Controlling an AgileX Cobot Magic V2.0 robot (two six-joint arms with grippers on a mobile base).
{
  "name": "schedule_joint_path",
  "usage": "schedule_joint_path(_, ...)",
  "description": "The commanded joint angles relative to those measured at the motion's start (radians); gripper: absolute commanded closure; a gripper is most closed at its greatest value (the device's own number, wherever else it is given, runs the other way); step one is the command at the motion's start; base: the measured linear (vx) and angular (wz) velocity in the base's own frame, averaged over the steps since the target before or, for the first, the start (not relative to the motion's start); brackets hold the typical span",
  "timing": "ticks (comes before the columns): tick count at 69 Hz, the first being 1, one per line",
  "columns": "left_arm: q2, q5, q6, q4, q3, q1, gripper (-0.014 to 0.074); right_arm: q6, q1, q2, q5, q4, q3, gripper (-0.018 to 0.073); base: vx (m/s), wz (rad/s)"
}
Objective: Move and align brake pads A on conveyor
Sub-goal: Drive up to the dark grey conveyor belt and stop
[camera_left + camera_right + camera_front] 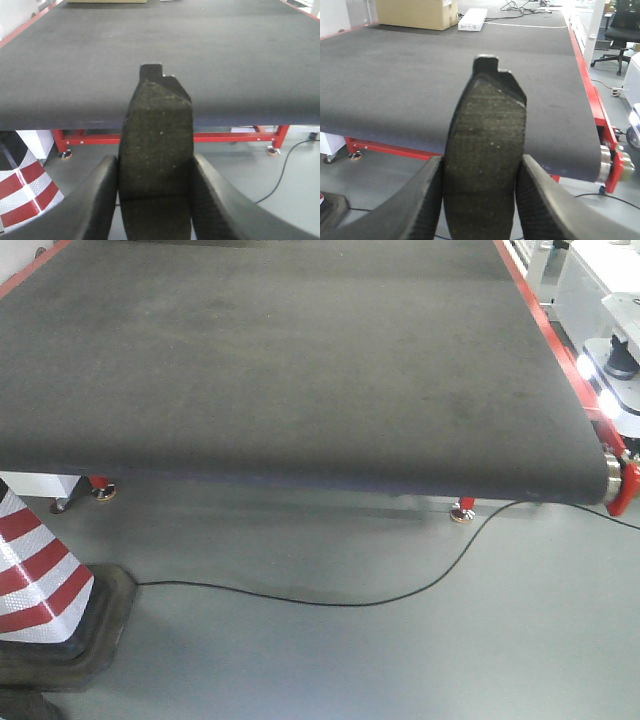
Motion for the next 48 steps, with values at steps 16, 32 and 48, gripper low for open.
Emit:
schedule_joint_path(16, 0.01, -0.097, -0.003, -0.01, -0.03, -0.001, 0.0602, -0.011, -0.004, 0.008, -0.1, -0.004, -0.034, 0.0561, 0.24, 0.13)
schedule_joint_path(32, 0.01, -0.097, -0.003, -0.01, -0.03, -0.001, 0.0602, -0.011, -0.004, 0.008, -0.1, -0.004, -0.034, 0.0561, 0.36, 0.19)
schedule_joint_path(48, 0.01, -0.097, -0.003, -0.01, -0.03, -0.001, 0.0602, -0.011, -0.004, 0.008, -0.1, -0.004, -0.034, 0.0561, 0.39, -0.02)
